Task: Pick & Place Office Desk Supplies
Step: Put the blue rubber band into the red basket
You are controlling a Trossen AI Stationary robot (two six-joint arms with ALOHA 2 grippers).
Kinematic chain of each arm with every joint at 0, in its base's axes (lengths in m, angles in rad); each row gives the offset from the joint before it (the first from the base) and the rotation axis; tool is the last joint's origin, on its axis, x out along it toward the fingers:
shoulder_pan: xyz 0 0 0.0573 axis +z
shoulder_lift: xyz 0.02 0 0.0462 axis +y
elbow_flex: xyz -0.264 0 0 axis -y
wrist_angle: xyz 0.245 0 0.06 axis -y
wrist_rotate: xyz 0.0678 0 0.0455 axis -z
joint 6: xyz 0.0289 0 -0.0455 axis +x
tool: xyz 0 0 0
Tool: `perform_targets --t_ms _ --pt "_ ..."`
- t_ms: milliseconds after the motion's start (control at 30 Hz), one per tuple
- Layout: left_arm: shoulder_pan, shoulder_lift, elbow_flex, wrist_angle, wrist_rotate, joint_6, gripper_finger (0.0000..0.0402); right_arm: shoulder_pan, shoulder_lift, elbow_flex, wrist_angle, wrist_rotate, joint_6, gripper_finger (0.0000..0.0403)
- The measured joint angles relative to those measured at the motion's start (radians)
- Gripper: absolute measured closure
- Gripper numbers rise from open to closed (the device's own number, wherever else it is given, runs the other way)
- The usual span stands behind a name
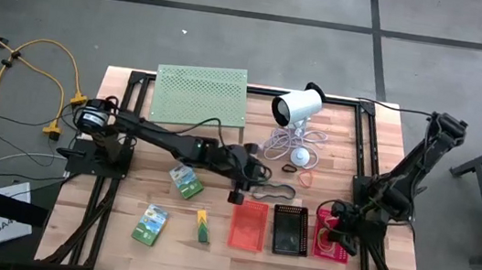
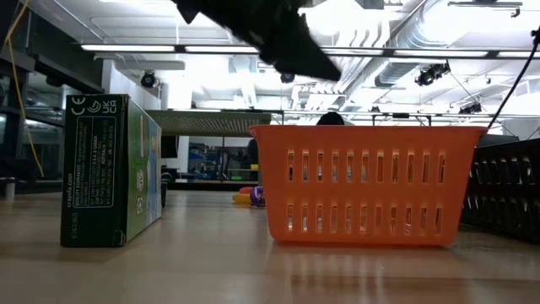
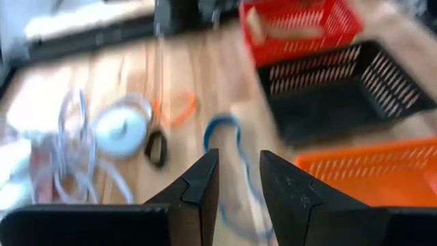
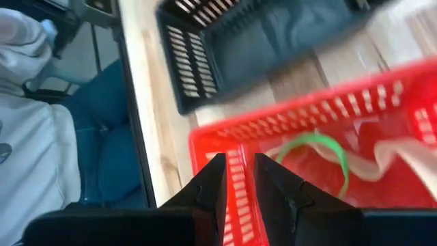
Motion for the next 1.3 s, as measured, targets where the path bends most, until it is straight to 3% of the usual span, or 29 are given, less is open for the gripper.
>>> perform_targets --t_ms 300,500,700,833,1100,1300 --pt "0.045 -0.003 0.0 -0.133 0.0 -0.028 0.03 -0.159 -0.059 0.0 0.028 -0.029 -0.22 0.0339" --pt "0.065 -0.081 0.0 -0.215 0.01 -0.033 0.03 -0.283 -0.114 0.001 0.058 -0.061 -0.354 0.0339" --pt "0.111 -0.196 -0.022 -0.312 0.132 -0.041 0.03 -0.407 -0.124 0.001 0.07 -0.139 -0.448 0.0339" --pt "0.154 -0.288 -0.108 -0.312 0.195 -0.065 0.03 -0.476 -0.124 0.001 0.085 -0.167 -0.502 0.0339" --pt "0.201 -0.516 -0.348 -0.198 0.197 -0.104 0.03 -0.626 -0.099 0.001 0.199 -0.174 -0.607 0.0339" --pt "0.211 -0.656 -0.48 -0.137 0.162 -0.122 0.03 -0.752 0.005 0.001 0.367 -0.281 -0.718 0.0339"
